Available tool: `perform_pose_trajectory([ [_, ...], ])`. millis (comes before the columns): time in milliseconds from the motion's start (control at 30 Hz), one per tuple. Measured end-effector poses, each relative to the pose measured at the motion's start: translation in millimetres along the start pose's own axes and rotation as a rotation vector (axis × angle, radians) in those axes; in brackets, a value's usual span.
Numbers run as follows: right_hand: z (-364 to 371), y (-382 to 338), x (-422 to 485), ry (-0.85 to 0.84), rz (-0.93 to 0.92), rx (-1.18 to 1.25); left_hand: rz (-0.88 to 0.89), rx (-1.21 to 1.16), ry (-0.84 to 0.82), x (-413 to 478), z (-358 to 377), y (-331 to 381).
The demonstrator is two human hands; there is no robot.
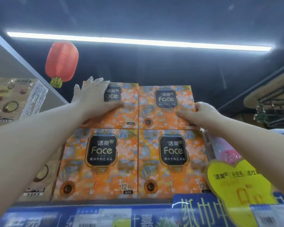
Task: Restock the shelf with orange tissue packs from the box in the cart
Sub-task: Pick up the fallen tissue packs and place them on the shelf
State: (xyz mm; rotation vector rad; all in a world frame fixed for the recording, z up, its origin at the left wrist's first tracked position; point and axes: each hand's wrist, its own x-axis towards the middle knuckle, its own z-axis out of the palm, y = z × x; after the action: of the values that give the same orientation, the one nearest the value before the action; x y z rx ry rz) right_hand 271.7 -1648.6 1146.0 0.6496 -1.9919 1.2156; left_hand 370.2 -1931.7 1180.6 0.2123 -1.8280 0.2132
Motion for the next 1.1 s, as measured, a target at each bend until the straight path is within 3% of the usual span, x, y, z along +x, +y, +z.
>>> perform_pose_trajectory([
  [500, -10, 4, -10, -0.086, -0.043, -0.193, -0.027, 0.004, -0.035, -24, 2, 15],
  [1100, -16, 3, -13, -0.129, -0.09, -0.214, -0.084, 0.088, -0.143, -53, -12, 43],
])
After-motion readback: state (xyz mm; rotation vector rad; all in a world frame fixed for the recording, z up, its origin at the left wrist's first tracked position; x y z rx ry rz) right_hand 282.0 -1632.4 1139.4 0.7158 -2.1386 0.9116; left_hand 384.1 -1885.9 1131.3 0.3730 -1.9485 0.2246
